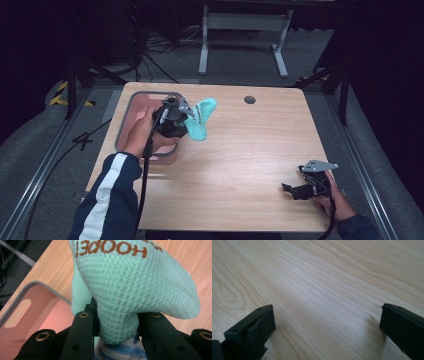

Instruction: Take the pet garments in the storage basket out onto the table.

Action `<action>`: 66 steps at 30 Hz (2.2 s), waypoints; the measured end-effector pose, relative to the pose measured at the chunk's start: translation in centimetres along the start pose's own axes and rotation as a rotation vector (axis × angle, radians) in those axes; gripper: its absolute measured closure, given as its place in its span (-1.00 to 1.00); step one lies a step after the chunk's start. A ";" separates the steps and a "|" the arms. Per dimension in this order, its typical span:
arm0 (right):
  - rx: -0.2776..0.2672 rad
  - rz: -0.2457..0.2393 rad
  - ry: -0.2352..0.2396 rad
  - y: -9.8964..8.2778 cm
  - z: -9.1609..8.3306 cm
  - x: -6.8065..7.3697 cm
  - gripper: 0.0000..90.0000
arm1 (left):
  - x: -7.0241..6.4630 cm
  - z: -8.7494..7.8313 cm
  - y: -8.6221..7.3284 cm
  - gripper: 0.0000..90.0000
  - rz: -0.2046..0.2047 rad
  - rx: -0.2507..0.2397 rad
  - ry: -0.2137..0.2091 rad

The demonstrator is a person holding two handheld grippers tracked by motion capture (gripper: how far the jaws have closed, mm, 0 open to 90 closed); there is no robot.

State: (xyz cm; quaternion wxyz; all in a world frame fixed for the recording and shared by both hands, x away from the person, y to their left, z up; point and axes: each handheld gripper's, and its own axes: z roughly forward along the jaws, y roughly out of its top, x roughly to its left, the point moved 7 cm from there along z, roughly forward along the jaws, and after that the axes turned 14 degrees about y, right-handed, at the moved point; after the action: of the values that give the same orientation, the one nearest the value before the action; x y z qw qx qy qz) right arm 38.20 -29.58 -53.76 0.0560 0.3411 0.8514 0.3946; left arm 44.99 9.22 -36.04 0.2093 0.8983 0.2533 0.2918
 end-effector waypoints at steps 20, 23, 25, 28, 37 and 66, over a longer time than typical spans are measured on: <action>0.000 0.000 0.000 0.0 0.0 0.0 -0.99 | -6.9 3.8 4.1 0.58 0.128 -0.008 -0.129; 0.000 -0.001 -0.001 0.0 0.0 0.0 -0.99 | -7.4 4.4 4.3 0.58 0.131 -0.007 -0.137; 0.000 -0.001 0.000 0.0 0.0 0.0 -0.99 | -7.9 5.1 4.3 0.58 0.140 0.003 -0.147; 0.000 -0.001 0.000 0.0 0.0 0.0 -0.99 | -8.5 6.1 4.3 0.58 0.132 0.016 -0.155; 0.000 -0.001 0.000 0.0 0.0 0.0 -0.99 | -9.7 9.2 3.8 0.57 0.115 0.047 -0.183; 0.000 0.000 -0.001 0.0 0.0 0.0 -0.99 | -13.2 12.9 3.6 -0.11 0.028 0.045 -0.250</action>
State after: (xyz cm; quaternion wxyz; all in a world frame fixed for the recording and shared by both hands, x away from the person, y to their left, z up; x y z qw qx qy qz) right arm 38.16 -29.60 -53.76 0.0564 0.3411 0.8513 0.3947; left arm 45.07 -4.19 -49.22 0.2147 0.9355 0.2194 0.1748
